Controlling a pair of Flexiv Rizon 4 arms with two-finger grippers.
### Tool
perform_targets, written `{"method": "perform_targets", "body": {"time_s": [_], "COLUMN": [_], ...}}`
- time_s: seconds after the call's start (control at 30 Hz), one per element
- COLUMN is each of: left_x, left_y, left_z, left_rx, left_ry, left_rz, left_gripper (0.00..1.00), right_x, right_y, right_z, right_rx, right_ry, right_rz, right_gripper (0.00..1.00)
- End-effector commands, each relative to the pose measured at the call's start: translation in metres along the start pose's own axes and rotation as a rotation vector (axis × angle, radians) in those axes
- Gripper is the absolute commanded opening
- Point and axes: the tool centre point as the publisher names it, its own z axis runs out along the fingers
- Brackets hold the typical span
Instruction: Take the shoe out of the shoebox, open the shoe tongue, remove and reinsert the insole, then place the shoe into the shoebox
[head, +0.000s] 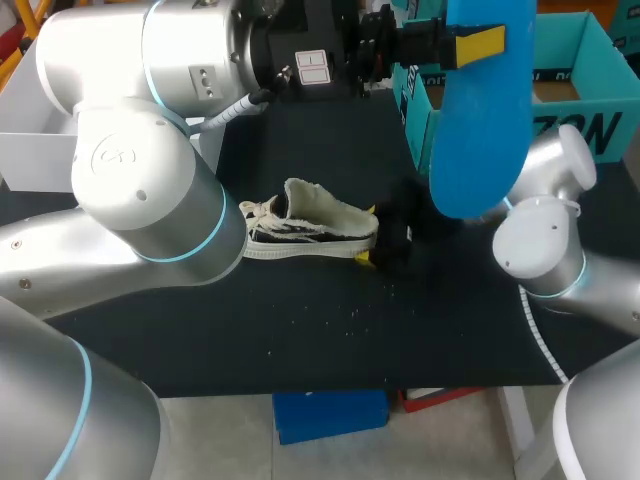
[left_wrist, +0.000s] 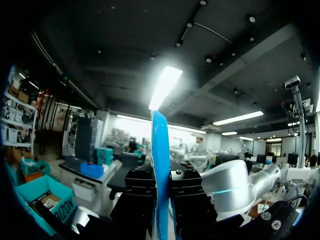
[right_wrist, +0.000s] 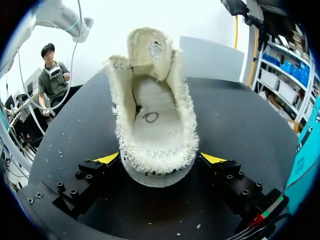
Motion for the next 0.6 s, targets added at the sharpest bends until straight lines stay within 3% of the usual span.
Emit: {"method": "perform_targets", "body": {"time_s": [0.03, 0.6], "left_x": [0.0004, 0.0004], "left_y": [0.0013, 0.0013], "left_z": [0.0029, 0.0029], "left_rx": [0.004, 0.004], "left_ry": [-0.005, -0.005], "left_rz": [0.001, 0.001], "left_gripper": [0.0, 0.0], "right_x": [-0.0032, -0.0026], "right_y": [-0.0077, -0.0113], "right_z": [0.0078, 0.0133], "right_rx": [-0.048, -0.108], "right_ry": [0.008, 0.044], "right_rz": [0.002, 0.052], "right_gripper": [1.0, 1.0]}}
